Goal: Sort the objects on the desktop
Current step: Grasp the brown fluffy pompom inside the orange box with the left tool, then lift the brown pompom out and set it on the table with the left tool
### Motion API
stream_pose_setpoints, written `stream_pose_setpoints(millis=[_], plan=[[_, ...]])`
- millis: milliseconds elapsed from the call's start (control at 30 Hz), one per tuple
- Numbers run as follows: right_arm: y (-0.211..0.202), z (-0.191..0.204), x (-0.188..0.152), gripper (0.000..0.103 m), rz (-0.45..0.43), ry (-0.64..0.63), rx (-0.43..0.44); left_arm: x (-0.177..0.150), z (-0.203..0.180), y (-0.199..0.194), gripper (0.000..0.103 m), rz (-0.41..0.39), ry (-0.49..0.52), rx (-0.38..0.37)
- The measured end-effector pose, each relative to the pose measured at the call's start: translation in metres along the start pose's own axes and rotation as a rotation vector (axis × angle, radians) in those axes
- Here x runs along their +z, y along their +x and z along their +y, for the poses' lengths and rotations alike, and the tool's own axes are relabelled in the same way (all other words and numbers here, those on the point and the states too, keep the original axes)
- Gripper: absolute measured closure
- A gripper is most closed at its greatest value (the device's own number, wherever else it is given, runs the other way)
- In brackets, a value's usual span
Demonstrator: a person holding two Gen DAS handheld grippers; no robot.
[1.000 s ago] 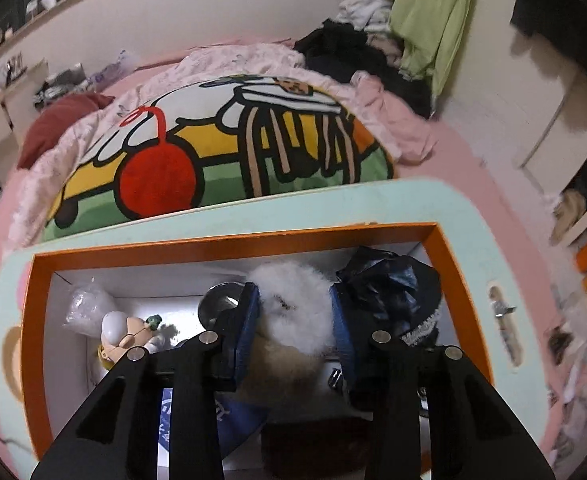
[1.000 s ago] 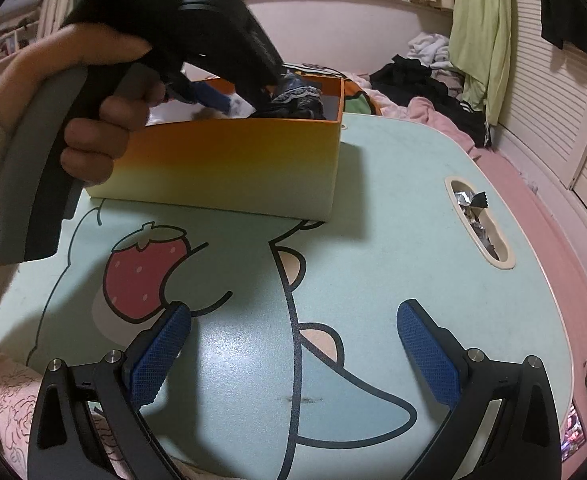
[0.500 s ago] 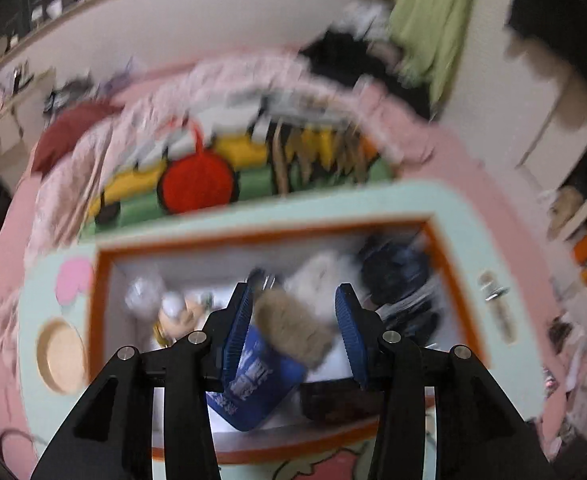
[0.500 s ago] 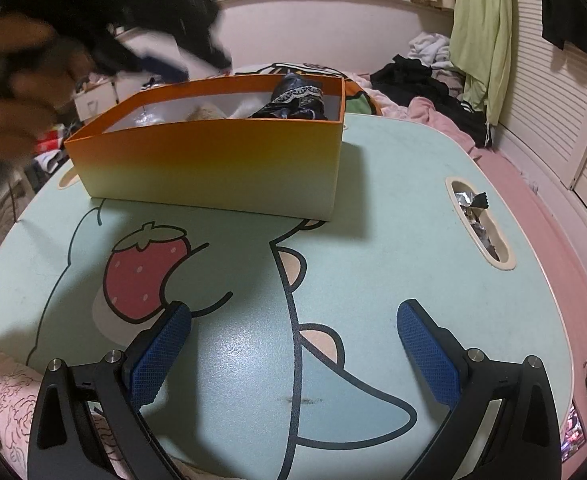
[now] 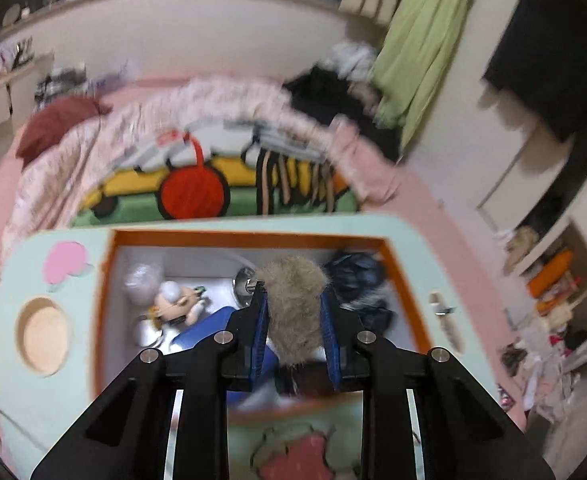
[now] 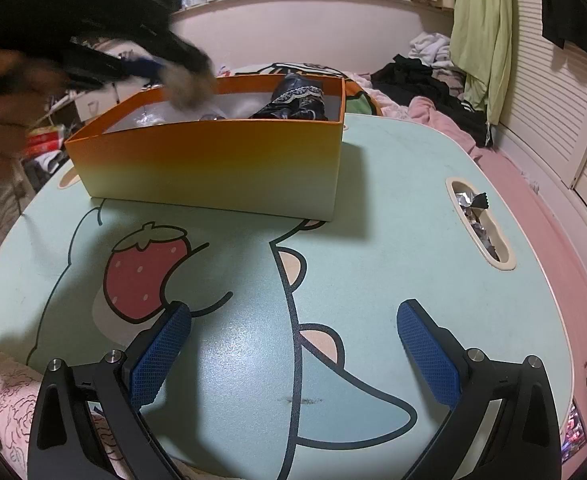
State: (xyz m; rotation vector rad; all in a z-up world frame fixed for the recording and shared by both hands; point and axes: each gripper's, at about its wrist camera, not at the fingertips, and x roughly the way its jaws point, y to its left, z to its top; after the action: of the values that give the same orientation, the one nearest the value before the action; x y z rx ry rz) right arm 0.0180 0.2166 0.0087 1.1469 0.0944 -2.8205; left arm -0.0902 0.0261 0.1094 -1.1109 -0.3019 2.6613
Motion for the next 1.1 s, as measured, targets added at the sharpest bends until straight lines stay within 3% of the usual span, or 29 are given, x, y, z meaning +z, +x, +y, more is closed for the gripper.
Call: stream_pose_setpoints(millis=[100, 167, 267, 333, 400, 467, 533, 567, 667, 733, 767, 800, 1100], plan=[[0.0, 0.0, 0.0, 0.0, 0.0, 0.0, 0.0, -0.027, 0.004, -0.04, 0.077, -0.054, 0.02, -0.035], [-0.001, 0.0, 0.0, 0.0, 0.0, 0.0, 0.0, -0.055, 0.008, -0.051, 0.077, -0.042, 0.034, -0.062], [-0.001, -0.001, 0.0, 0.0, 0.0, 0.0, 0.0, -0.093, 0.01, -0.035, 0.076, -0.003, 0.071, -0.08], [0.0, -0.002, 0.0, 0.0, 0.001, 0.001, 0.001, -0.104, 0.012, -0.008, 0.073, 0.008, 0.075, -0.011], [0.001, -0.001, 0.0, 0.0, 0.002, 0.001, 0.002, -0.107, 0.019, 0.01, 0.063, 0.027, 0.036, 0.045], [0.001, -0.001, -0.001, 0.0, 0.002, 0.002, 0.003, -0.108, 0.026, 0.01, 0.055, 0.044, -0.014, 0.01], [0.002, -0.002, -0.002, 0.0, 0.003, 0.006, 0.007, -0.11, 0.028, -0.005, 0.033, -0.003, -0.011, -0.018], [0.002, -0.002, -0.002, 0.0, 0.003, 0.007, 0.007, -0.113, 0.026, -0.014, 0.016, -0.025, 0.026, 0.021], [0.003, 0.0, -0.002, 0.0, 0.003, 0.006, 0.005, -0.132, 0.019, -0.024, 0.015, -0.041, 0.161, 0.145], [0.002, -0.001, -0.003, 0.0, 0.003, 0.006, 0.006, -0.151, 0.021, -0.009, 0.014, 0.044, 0.207, 0.208], [0.003, -0.001, -0.003, 0.0, 0.005, 0.007, 0.007, -0.16, 0.021, -0.003, 0.001, 0.012, 0.229, 0.236], [0.003, 0.0, -0.001, 0.0, 0.003, 0.006, 0.003, -0.166, 0.022, 0.001, 0.0, -0.017, 0.223, 0.253], [0.001, -0.002, 0.001, 0.0, 0.004, 0.01, 0.005, -0.165, 0.04, 0.036, 0.0, -0.001, 0.185, 0.257]])
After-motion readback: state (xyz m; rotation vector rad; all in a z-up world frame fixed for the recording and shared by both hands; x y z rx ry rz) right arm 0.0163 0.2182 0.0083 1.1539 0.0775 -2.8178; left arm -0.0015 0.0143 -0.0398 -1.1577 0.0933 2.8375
